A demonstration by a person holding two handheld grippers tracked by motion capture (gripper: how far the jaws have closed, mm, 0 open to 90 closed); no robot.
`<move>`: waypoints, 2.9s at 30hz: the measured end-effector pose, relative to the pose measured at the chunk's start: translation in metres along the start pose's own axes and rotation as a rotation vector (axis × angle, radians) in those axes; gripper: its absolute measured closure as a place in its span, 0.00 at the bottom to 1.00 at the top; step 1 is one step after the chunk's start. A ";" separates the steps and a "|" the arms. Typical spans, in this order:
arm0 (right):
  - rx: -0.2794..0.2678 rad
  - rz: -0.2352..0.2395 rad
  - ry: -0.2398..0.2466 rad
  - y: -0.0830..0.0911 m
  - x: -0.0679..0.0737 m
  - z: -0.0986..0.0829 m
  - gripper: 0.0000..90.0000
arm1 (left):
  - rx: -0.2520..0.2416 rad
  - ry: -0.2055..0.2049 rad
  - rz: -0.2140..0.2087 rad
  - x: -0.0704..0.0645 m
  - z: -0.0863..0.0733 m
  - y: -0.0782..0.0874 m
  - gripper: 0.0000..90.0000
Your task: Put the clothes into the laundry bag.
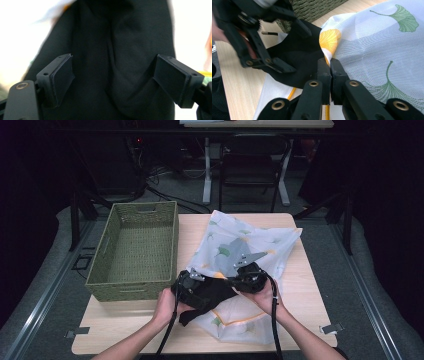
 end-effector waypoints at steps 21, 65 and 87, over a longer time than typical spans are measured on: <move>-0.023 0.021 0.010 0.001 0.004 0.004 0.98 | -0.188 0.005 -0.031 -0.011 0.012 0.003 0.87; -0.011 0.041 -0.042 -0.001 0.002 -0.001 0.98 | -0.122 0.008 -0.054 -0.021 0.015 -0.042 0.75; -0.128 0.101 -0.118 0.015 0.000 0.007 0.98 | -0.466 0.142 0.031 -0.017 0.042 -0.031 0.91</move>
Point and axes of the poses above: each handheld gripper's, and its own axes: y roughly backward along the jaws, z roughly out of its top, x roughly to its left, the point moved 1 cm from there along -y, roughly forward along the jaws, and after that the axes turned 5 degrees about z, right-handed, at the moved point
